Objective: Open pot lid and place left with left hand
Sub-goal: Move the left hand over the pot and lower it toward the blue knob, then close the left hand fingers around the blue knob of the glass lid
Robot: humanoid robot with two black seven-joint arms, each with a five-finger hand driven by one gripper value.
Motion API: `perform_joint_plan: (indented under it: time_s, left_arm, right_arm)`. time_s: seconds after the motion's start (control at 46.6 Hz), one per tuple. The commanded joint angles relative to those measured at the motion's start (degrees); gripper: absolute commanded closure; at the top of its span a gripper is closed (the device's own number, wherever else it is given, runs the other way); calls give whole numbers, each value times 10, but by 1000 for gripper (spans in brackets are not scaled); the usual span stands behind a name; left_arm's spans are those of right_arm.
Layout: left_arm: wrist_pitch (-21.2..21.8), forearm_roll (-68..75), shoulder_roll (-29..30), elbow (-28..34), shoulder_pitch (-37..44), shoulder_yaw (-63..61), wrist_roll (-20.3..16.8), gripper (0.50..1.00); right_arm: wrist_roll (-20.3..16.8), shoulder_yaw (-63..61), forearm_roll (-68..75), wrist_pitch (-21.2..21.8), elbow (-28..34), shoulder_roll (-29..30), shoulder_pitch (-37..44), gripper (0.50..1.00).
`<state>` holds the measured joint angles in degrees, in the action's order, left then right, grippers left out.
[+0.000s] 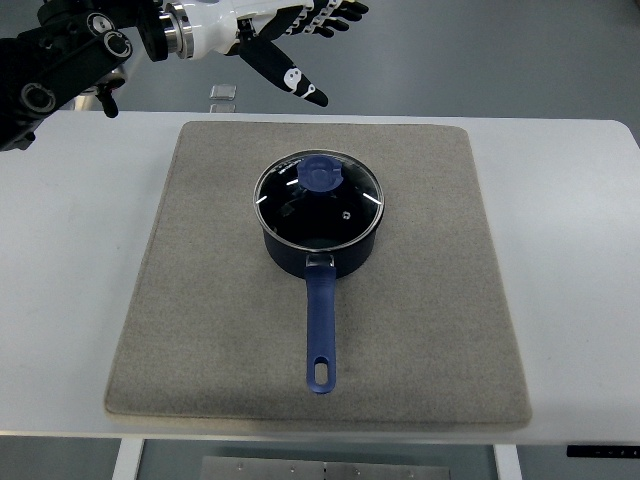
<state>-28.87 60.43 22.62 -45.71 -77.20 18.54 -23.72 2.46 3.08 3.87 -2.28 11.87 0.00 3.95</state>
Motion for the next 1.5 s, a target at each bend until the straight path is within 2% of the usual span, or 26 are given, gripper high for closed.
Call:
perform_joint_plan:
  time_s: [0.0,0.258,0.451,1.481]
  left_arm:
    - [-8,50,8,-11,-6,0,-20,525]
    - [-37,179,16,-34,-22,0,-112,527]
    - [-36,250,16,-46,-19,0,-113,531]
    - [-32,335,20,-64,-71,-105,-113,538]
  right_arm:
    - [0,0,0,0,0,0,0,585]
    - [0,0,0,0,0,0,0,585]
    - [0,0,0,0,0,0,0,585]
    - [0,0,0,0,0,0,0,585]
